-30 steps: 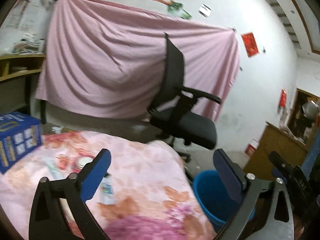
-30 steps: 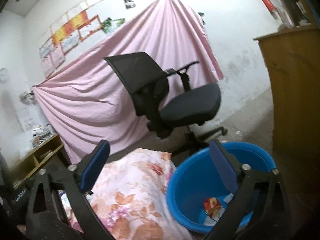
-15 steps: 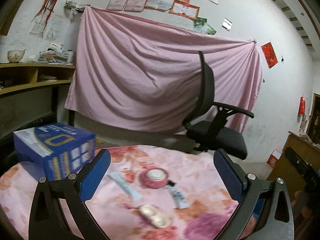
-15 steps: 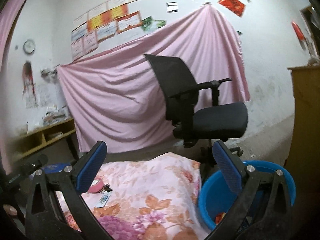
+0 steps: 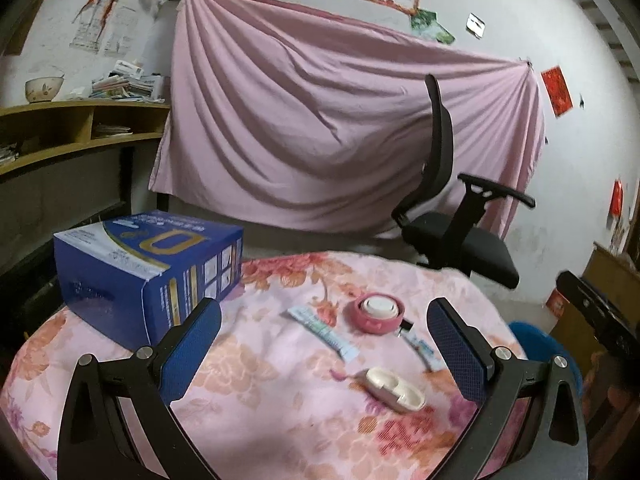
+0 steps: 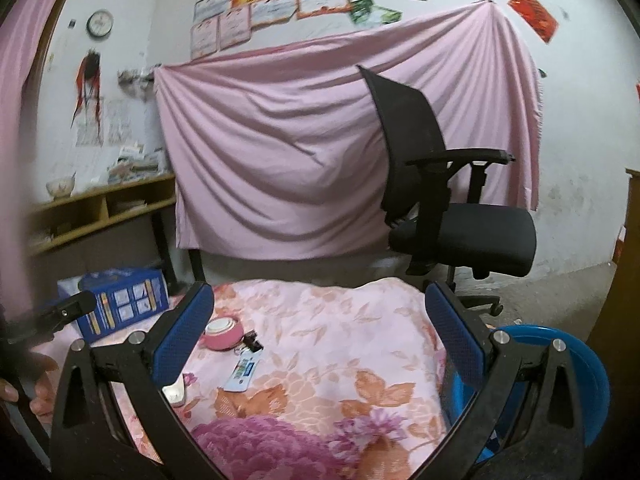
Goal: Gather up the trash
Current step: 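Move left gripper toward white earbud case while right gripper moves toward white packet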
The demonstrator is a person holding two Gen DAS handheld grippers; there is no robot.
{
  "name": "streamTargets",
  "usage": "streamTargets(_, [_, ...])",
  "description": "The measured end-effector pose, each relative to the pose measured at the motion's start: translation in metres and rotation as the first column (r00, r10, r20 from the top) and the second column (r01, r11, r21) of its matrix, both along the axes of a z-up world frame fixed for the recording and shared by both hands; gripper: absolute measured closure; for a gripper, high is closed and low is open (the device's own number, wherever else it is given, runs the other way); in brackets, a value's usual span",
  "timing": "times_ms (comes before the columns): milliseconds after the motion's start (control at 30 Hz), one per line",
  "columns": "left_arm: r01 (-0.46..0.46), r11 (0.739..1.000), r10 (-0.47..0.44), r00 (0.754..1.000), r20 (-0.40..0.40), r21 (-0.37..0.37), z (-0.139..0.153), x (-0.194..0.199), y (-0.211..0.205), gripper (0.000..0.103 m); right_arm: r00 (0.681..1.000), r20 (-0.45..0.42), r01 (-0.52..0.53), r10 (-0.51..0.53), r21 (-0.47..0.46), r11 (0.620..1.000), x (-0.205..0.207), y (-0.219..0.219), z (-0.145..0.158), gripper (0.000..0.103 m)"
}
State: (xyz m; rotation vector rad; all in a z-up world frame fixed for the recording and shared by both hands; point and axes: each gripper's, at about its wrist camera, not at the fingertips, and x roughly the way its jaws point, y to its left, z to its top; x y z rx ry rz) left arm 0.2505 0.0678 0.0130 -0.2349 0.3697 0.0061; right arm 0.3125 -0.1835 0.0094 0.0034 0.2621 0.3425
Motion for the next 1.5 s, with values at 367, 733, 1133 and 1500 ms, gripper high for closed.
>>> streamTargets(367, [0.113,0.994,-0.111,0.987,-0.116,0.006,-0.016,0.016,-0.011,0.003,0.990,-0.115,-0.099,0.087,-0.099,0.990,0.013,0.036,-0.026,0.000])
streamTargets(733, [0.245,0.967,-0.253,0.930,-0.268,-0.063,-0.036,0.042,-0.025,0.014,0.939,-0.330,-0.145,0.092,-0.137,0.980,0.040,0.050,-0.055,0.025])
streamTargets(1133, [0.262,0.951,-0.304,0.888,-0.346,-0.164,-0.048,0.061,-0.040,0.038,0.921,-0.383,-0.132,0.074,-0.127,0.983,0.049,0.048,-0.061,0.031])
streamTargets(1500, [0.206,0.962,-0.261,0.883,-0.391,-0.178,-0.053,0.068,-0.026,0.082,0.899,-0.435,-0.130,0.053,-0.148,0.980,0.056,0.059,-0.068,0.033])
